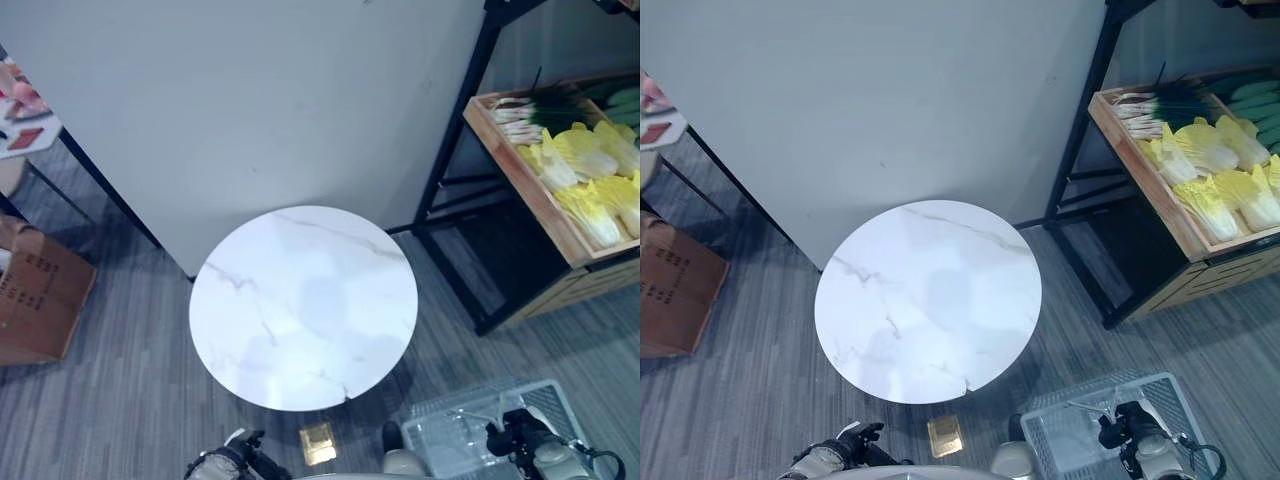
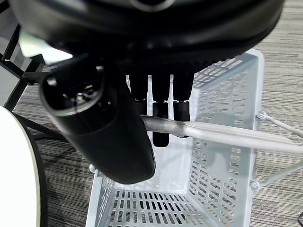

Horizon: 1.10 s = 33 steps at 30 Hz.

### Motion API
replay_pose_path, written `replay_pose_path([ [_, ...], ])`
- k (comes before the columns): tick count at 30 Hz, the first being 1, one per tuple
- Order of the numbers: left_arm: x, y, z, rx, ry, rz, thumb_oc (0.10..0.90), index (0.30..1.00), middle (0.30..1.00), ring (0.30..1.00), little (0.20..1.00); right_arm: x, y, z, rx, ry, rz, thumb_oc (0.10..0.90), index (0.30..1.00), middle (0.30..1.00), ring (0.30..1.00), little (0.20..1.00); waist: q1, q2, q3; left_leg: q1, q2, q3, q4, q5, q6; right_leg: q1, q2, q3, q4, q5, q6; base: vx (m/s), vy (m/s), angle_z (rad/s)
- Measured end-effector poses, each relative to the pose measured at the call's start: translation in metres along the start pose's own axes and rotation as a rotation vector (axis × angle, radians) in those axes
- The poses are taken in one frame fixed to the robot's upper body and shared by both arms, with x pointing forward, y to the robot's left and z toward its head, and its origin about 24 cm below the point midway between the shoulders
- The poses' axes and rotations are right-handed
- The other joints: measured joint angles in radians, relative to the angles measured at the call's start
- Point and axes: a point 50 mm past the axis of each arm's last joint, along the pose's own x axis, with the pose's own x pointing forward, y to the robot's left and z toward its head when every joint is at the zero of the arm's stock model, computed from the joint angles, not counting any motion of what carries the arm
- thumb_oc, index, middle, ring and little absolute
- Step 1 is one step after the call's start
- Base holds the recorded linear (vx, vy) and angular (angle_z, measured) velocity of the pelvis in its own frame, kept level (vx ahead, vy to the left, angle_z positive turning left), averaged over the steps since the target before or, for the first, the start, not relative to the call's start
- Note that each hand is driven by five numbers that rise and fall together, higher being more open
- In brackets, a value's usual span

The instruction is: Get the vegetables into the basket

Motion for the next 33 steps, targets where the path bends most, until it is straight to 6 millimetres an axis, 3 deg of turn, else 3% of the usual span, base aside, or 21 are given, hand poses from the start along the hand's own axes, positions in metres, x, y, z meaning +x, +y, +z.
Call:
replay_pose_path([
  [2,0.0,0.011,-0.001,0.008,0.003,0.029,0.9,1.0,1.0,1.0,1.0,0.001,0.007,0.012,-0.005,-0.036,0.017,0.4,0.3,0.3,0.3,0.3,-0.002,-0.05,0.029,-0.005,-0.015,0.015,0.001,0.0,0.002,-0.017,-0.013,0.01,0.006,0.023,0.012,-0.1,-0.019,-0.25],
  [3,-0.001,0.015,-0.002,0.002,0.001,0.04,0.9,1.0,1.0,1.0,1.0,0.002,0.01,0.018,0.002,-0.047,0.022,0.4,0.3,0.3,0.3,0.3,0.003,-0.059,0.039,-0.014,-0.012,0.03,0.001,0.002,0.006,-0.045,-0.007,0.01,0.013,0.051,0.017,-0.1,-0.006,-0.31],
  [5,-0.001,0.02,0.002,0.001,-0.006,0.049,0.9,1.0,1.0,1.0,1.0,0.003,0.011,0.026,0.008,-0.069,0.029,0.4,0.3,0.3,0.3,0.3,0.003,-0.062,0.051,-0.021,-0.004,0.029,0.0,0.005,0.013,-0.056,-0.004,0.001,0.01,0.081,0.033,-0.14,-0.009,-0.11],
  [6,-0.001,0.02,0.001,0.003,-0.005,0.05,0.9,1.0,1.0,1.0,1.0,0.003,0.014,0.025,-0.002,-0.056,0.036,0.4,0.3,0.3,0.3,0.3,0.009,-0.06,0.053,-0.022,0.003,0.041,0.0,0.02,0.039,-0.052,-0.003,-0.014,0.005,0.092,0.031,-0.14,-0.013,-0.11],
  [7,-0.001,0.02,0.003,0.003,-0.013,0.053,0.9,1.0,1.0,1.0,1.0,0.004,0.017,0.024,-0.013,-0.045,0.047,0.4,0.3,0.3,0.3,0.3,0.034,-0.045,0.061,-0.012,0.027,0.055,0.0,0.019,0.038,-0.06,0.014,-0.059,0.029,0.081,0.024,-0.16,0.006,-0.16],
  [10,-0.001,0.019,0.004,-0.004,-0.017,0.058,0.9,1.0,1.0,1.0,1.0,0.005,0.021,0.026,-0.043,-0.039,0.067,0.4,0.3,0.3,0.3,0.3,0.09,-0.007,0.068,0.006,0.083,0.085,0.01,0.034,0.022,-0.068,0.017,-0.162,0.242,-0.089,-0.015,-0.17,0.008,-0.22],
  [12,0.0,0.02,0.007,-0.008,-0.027,0.063,0.9,1.0,1.0,1.0,1.0,0.005,0.023,0.029,-0.064,-0.048,0.08,0.4,0.3,0.3,0.3,0.3,0.115,0.004,0.06,0.012,0.111,0.093,0.014,0.045,0.006,-0.066,0.006,-0.213,0.345,-0.17,-0.024,-0.1,-0.019,-0.24],
  [13,-0.001,0.023,0.007,-0.018,-0.024,0.071,0.9,1.0,1.0,1.0,1.0,0.005,0.025,0.035,-0.082,-0.062,0.089,0.4,0.3,0.3,0.3,0.3,0.124,-0.006,0.056,0.014,0.11,0.101,0.028,0.048,-0.009,-0.059,0.013,-0.225,0.341,-0.19,-0.039,-0.1,-0.071,-0.32],
  [14,-0.001,0.022,0.006,-0.035,-0.022,0.072,0.9,1.0,1.0,1.0,1.0,0.006,0.022,0.045,-0.094,-0.087,0.083,0.4,0.3,0.3,0.3,0.3,0.129,-0.01,0.051,0.009,0.111,0.106,0.043,0.038,0.003,-0.04,0.039,-0.216,0.291,-0.206,-0.067,-0.09,-0.104,-0.56],
  [15,0.0,0.02,0.007,-0.04,-0.021,0.064,0.9,1.0,1.0,1.0,1.0,0.008,0.014,0.059,-0.1,-0.116,0.061,0.4,0.3,0.3,0.3,0.3,0.131,-0.002,0.043,-0.007,0.103,0.112,0.033,0.015,0.014,-0.026,0.067,-0.185,0.193,-0.175,-0.088,-0.06,-0.12,-0.98],
  [16,0.0,0.017,0.006,-0.057,-0.015,0.056,0.9,1.0,1.0,1.0,1.0,0.009,0.006,0.072,-0.107,-0.146,0.037,0.4,0.3,0.3,0.3,0.3,0.146,0.013,0.028,-0.013,0.066,0.131,-0.004,0.026,0.025,0.005,0.094,-0.166,0.057,-0.134,-0.075,-0.03,-0.218,-1.37],
  [17,0.0,0.014,0.01,-0.094,-0.022,0.056,0.9,1.0,1.0,1.0,1.0,0.009,0.002,0.077,-0.131,-0.162,0.028,0.4,0.3,0.3,0.3,0.3,0.169,0.057,0.015,0.008,0.11,0.175,0.008,0.036,0.007,0.012,0.094,-0.291,0.077,-0.164,-0.096,-0.02,-0.203,-1.19],
  [18,0.0,0.019,0.008,-0.109,-0.016,0.071,0.9,1.0,1.0,1.0,1.0,0.008,0.008,0.078,-0.149,-0.168,0.044,0.4,0.3,0.3,0.3,0.3,0.175,0.031,0.015,0.019,0.107,0.184,0.019,0.037,0.006,0.026,0.073,-0.328,0.083,-0.134,-0.079,-0.12,-0.292,-0.63],
  [19,-0.001,0.026,0.003,-0.13,0.002,0.097,0.9,1.0,1.0,1.0,1.0,0.006,0.021,0.07,-0.172,-0.167,0.093,0.4,0.3,0.3,0.3,0.3,0.182,0.003,0.003,0.006,0.129,0.176,0.073,0.035,0.005,0.054,0.094,-0.338,0.069,-0.135,-0.095,-0.09,-0.157,-0.02],
  [20,-0.001,0.026,0.001,-0.128,0.005,0.099,0.9,1.0,1.0,1.0,1.0,0.006,0.026,0.065,-0.173,-0.157,0.105,0.4,0.3,0.3,0.3,0.3,0.184,-0.001,-0.009,-0.003,0.147,0.171,0.101,0.036,0.006,0.059,0.106,-0.343,0.068,-0.137,-0.102,-0.16,-0.241,0.1],
  [25,-0.002,0.018,-0.007,-0.188,0.018,0.085,0.9,1.0,1.0,1.0,1.0,0.002,0.035,0.056,-0.178,-0.17,0.137,0.4,0.3,0.3,0.3,0.3,0.187,0.008,-0.019,-0.077,0.234,0.117,0.247,0.041,-0.01,0.113,0.176,-0.364,-0.027,-0.111,-0.159,-0.08,-0.145,0.1],
  [26,-0.002,0.02,-0.006,-0.225,0.009,0.092,0.9,1.0,1.0,1.0,1.0,0.001,0.038,0.055,-0.18,-0.171,0.146,0.4,0.3,0.3,0.3,0.3,0.191,-0.004,-0.011,-0.095,0.252,0.113,0.289,0.03,-0.074,0.149,0.186,-0.363,-0.079,-0.094,-0.184,-0.05,-0.119,0.1],
  [28,-0.002,0.016,-0.005,-0.227,0.008,0.078,0.9,1.0,1.0,1.0,1.0,0.002,0.035,0.057,-0.181,-0.174,0.136,0.4,0.3,0.3,0.3,0.3,0.185,0.02,-0.008,-0.093,0.242,0.114,0.22,0.042,-0.109,0.159,0.198,-0.365,-0.085,-0.093,-0.184,-0.04,-0.092,0.02],
  [29,-0.001,0.01,-0.001,-0.233,0.001,0.063,0.9,1.0,1.0,1.0,1.0,0.002,0.032,0.055,-0.183,-0.167,0.123,0.4,0.3,0.3,0.3,0.3,0.175,0.049,0.0,-0.099,0.241,0.121,0.172,0.068,-0.108,0.169,0.219,-0.373,-0.086,-0.106,-0.173,-0.02,-0.056,0.09],
  [33,0.0,0.011,-0.001,-0.229,0.01,0.066,0.9,1.0,1.0,1.0,1.0,0.003,0.034,0.046,-0.191,-0.128,0.128,0.4,0.3,0.3,0.3,0.3,0.161,0.043,0.01,-0.061,0.224,0.127,0.097,0.074,-0.105,0.182,0.223,-0.382,-0.085,-0.113,-0.161,0.0,-0.061,0.07],
])
